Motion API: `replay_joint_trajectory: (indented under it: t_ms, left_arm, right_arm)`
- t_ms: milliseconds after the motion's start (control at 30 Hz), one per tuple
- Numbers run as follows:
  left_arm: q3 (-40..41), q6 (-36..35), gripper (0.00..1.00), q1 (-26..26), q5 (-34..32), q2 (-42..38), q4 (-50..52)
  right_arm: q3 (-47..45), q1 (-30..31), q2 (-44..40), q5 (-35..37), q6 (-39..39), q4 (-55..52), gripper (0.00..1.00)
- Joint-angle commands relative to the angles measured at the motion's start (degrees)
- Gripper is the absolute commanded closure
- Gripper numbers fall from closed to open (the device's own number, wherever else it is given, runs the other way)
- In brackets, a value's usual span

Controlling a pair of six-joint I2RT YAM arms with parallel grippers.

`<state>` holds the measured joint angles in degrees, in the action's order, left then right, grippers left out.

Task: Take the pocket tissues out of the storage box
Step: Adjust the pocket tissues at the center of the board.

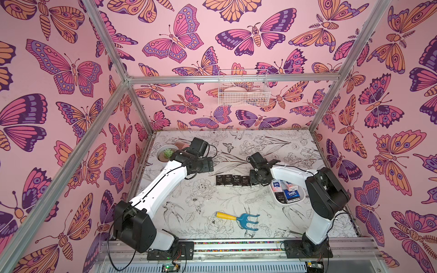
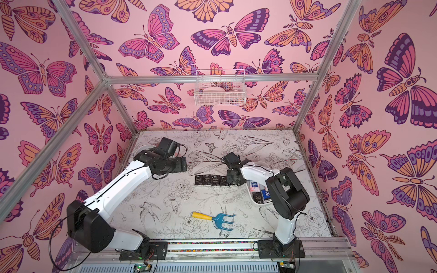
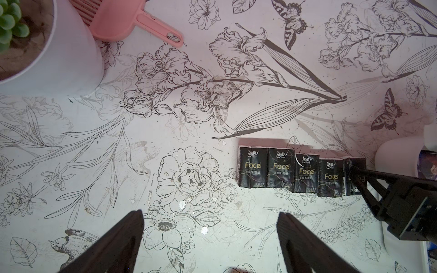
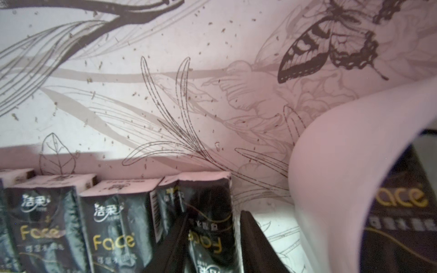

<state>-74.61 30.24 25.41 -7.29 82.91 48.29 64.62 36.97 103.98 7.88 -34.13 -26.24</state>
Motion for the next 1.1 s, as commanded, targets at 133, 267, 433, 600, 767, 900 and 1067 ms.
replay_joint_trajectory:
  t_ms: [133,267,433,600,767,900,1067]
  left_arm:
    - [0.8,-0.29,0.06,-0.36,-0.36,-0.21,1.23]
    - [0.82,-0.28,0.06,-0.32,-0.44,-0.43,1.32]
    - [1.05,-0.37,0.06,-0.36,-0.72,-0.47,1.28]
    - [1.13,-0.32,0.06,-0.4,-0.8,-0.46,1.29]
    - [1.21,-0.33,0.06,-0.39,-0.88,-0.47,1.32]
    - [1.13,-0.28,0.06,-0.43,-0.97,-0.45,1.28]
    - [1.26,-0.06,0.06,-0.43,-0.8,-0.47,1.34]
  right_arm:
    - [-2.0,-0.12,0.06,-3.88,-4.39,1.94,0.6]
    - [-2.24,-0.02,0.51,-5.25,-5.66,3.01,0.61]
    - [-2.5,0.08,0.81,-6.34,-7.63,4.4,0.61]
    - [-1.94,0.33,1.39,-6.98,-8.49,4.57,0.6]
    - [-1.38,1.0,1.93,-8.16,-8.66,5.03,0.6]
    - [-1.34,1.7,2.08,-8.95,-9.02,5.41,0.59]
    - [-1.17,1.97,1.47,-9.11,-9.29,5.28,0.55]
